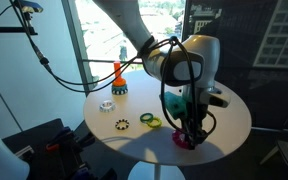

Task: Place the red ring on the stack

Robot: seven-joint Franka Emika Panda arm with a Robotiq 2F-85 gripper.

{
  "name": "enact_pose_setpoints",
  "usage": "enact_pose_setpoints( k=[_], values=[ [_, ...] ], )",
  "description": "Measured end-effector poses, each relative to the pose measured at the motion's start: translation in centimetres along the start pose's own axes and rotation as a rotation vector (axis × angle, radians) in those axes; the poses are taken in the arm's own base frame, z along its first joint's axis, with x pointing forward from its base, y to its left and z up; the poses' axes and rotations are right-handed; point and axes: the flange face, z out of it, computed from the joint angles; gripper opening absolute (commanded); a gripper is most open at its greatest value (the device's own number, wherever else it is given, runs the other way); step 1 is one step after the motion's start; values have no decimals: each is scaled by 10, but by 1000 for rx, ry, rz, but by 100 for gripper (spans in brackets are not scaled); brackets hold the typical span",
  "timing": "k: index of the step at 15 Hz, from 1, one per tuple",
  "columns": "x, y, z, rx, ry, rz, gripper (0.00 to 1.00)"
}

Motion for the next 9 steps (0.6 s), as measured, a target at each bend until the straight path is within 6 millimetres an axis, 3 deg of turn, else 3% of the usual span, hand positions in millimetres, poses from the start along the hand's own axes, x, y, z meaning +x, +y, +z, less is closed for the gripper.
enact_pose_setpoints(
  k=[4,9],
  values=[
    [0,-8,-22,0,-7,-9,10],
    [-6,-20,-67,-5,-6,-42,10]
  ],
)
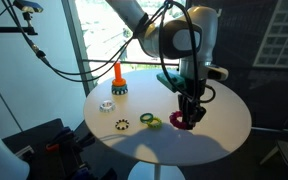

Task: Place the red ring on the stack

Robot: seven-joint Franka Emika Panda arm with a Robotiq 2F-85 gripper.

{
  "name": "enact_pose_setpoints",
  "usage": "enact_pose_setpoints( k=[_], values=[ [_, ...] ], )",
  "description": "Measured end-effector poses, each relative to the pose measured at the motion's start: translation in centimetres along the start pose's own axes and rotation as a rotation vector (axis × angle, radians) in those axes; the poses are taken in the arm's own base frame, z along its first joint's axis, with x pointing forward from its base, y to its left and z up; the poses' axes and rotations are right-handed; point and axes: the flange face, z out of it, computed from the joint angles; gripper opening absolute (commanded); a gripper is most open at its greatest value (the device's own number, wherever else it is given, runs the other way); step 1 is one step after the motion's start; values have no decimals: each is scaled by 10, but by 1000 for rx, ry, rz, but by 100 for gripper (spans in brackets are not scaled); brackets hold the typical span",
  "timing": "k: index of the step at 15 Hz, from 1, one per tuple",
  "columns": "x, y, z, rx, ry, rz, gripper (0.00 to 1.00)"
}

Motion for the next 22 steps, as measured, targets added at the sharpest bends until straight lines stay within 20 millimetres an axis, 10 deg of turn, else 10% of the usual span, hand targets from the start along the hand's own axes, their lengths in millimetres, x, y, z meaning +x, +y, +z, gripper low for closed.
enact_pose_setpoints(
  k=[22],
  values=[
    [-86,-109,-179,-5,140,-452,11]
  ],
)
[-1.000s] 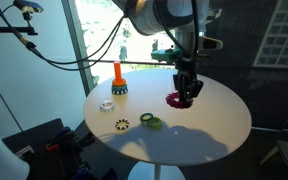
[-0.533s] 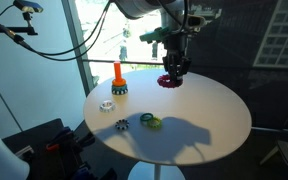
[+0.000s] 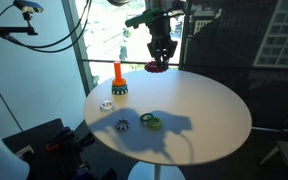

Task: Place the red ring on the stack

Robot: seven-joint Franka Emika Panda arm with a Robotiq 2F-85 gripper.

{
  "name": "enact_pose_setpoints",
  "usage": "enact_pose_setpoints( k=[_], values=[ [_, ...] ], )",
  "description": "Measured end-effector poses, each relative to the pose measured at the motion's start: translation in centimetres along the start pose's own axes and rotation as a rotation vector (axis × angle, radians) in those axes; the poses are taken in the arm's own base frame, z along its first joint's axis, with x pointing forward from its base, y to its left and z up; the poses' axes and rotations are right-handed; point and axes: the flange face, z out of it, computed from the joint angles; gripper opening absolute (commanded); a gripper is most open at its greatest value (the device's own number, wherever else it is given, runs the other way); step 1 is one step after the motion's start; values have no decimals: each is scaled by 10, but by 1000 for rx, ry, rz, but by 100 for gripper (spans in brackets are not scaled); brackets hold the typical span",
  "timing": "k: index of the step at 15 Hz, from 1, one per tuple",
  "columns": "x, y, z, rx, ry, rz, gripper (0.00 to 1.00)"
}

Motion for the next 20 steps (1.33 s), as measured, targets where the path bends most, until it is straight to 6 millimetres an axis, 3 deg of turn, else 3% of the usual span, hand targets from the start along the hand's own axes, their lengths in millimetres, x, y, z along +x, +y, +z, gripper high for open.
enact_pose_setpoints(
  k=[4,5,15,16,20],
  values=[
    [-7,-13,-17,6,-10,-127,10],
    [-8,-14,-19,6,-11,-149,31],
    [-7,-15,-16,7,-17,-153,31],
    [-7,-15,-16,7,-17,-153,9],
    [-7,-16,-14,7,-19,-155,10]
  ],
)
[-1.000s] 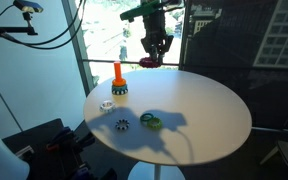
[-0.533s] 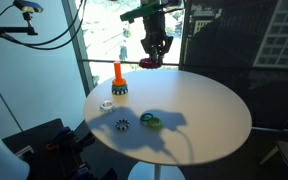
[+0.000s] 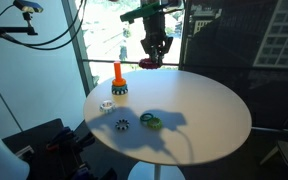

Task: Place the red ring on the stack

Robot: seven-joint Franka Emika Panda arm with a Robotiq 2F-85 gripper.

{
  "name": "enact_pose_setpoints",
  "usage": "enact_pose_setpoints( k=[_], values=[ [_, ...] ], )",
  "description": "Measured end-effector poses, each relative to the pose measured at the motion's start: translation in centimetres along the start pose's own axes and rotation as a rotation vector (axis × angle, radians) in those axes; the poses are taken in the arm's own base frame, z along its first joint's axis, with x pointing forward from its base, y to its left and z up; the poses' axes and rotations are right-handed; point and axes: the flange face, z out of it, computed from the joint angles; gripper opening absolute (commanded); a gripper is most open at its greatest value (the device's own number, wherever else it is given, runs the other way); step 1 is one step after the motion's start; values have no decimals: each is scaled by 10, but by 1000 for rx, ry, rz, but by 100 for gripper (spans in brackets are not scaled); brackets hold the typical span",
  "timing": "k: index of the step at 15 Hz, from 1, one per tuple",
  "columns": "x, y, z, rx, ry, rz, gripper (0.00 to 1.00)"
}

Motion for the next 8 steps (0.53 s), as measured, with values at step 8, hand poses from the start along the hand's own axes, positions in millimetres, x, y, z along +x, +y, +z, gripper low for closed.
enact_pose_setpoints(
  k=[8],
  values=[
    [8,-41,-8,39,21,-50,10]
  ],
)
